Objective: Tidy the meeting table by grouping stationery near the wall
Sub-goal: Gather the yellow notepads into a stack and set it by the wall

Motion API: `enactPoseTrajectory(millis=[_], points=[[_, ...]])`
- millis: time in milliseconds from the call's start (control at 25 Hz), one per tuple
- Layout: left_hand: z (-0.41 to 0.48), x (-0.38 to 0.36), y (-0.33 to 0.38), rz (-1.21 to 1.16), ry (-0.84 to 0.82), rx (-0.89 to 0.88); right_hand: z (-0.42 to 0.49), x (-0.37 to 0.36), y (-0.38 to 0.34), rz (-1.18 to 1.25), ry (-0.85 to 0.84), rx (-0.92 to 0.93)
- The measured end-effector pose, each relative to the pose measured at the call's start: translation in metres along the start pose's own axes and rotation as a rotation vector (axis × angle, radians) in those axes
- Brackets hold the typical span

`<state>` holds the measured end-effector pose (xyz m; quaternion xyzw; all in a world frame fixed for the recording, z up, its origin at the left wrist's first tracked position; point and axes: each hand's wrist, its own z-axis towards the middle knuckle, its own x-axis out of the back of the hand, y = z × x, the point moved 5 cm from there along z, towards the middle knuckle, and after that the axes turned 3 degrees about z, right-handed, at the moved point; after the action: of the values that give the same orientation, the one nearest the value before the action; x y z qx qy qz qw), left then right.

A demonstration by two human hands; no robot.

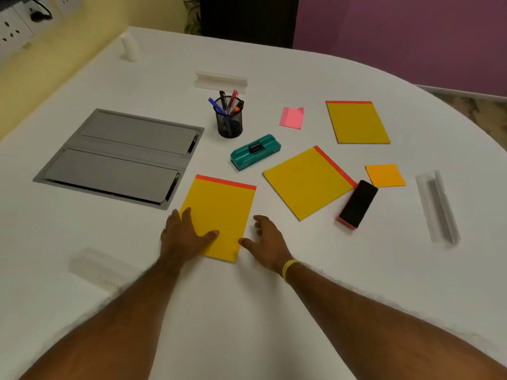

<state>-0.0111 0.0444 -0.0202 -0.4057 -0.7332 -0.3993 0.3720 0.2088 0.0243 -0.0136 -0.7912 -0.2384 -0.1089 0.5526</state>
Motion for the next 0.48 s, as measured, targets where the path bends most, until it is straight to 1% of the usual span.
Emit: enactPoseTrajectory(millis=[80,160,240,320,440,480], points=[[-0.002,0.006,0.004,-0.076,0.106,0.0,0.007,-0.009,-0.002,0.198,-0.008,-0.078],[-0.002,0.01,0.006,-0.205,0.159,0.045,0.011,-0.013,-0.004,0.338,0.025,-0.143],[0.009,0.012,-0.002,-0.345,0.113,0.147,0.017,-0.01,-0.001,0.452,0.082,-0.204],[0.016,0.009,-0.007,-0.458,0.026,0.193,0.02,-0.002,0.003,0.553,0.104,-0.254],[0.011,0.002,-0.001,-0.7,-0.039,0.209,0.017,0.006,0.009,0.564,0.105,-0.272],[0.01,-0.001,0.0,-0.736,-0.063,0.226,0.017,0.008,0.012,0.565,0.12,-0.276]])
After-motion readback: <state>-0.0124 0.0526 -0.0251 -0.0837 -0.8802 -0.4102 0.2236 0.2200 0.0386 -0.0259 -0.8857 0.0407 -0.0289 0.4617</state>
